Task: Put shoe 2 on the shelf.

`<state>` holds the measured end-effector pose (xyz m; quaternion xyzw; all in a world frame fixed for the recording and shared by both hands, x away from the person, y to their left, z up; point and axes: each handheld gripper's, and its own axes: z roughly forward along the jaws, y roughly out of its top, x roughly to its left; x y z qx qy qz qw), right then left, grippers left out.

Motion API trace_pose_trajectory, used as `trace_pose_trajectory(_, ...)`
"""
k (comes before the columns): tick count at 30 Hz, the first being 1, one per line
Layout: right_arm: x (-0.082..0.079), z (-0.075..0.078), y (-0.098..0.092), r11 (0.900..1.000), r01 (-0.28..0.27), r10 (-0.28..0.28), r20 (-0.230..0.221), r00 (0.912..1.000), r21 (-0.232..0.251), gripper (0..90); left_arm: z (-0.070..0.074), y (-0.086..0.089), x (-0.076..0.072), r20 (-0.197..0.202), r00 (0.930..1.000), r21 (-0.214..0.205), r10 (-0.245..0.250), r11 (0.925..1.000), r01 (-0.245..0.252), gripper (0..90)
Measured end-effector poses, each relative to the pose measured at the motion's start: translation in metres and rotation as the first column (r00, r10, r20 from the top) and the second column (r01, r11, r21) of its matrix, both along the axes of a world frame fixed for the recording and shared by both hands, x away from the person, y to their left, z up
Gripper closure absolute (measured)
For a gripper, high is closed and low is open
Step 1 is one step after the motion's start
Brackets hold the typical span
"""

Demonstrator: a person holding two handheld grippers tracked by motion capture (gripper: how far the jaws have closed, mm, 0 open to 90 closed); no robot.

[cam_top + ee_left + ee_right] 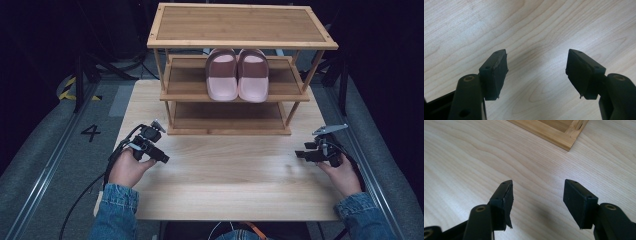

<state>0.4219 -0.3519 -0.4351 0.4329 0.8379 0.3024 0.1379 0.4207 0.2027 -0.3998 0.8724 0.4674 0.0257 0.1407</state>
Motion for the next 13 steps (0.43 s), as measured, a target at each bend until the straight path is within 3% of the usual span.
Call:
trace_pose_trajectory(4, -0.001, -0.014, -0.001, 0.9993, 0.028, -0.029, 0.056, 0.9980, 0.027, 43.2, -0.011, 0.003, 0.003, -0.012, 0.9997, -0.014, 0.019, 0.9997, -0.019, 33.8)
trace_pose_trajectory(13, 0.003, -0.028, 0.003, 0.9997, 0.025, -0.025, 0.000, 0.9997, -0.004, 42.4, -0.018, -0.001, 0.006, -0.003, 1.0000, 0.005, 0.006, 1.0000, -0.006, 33.6)
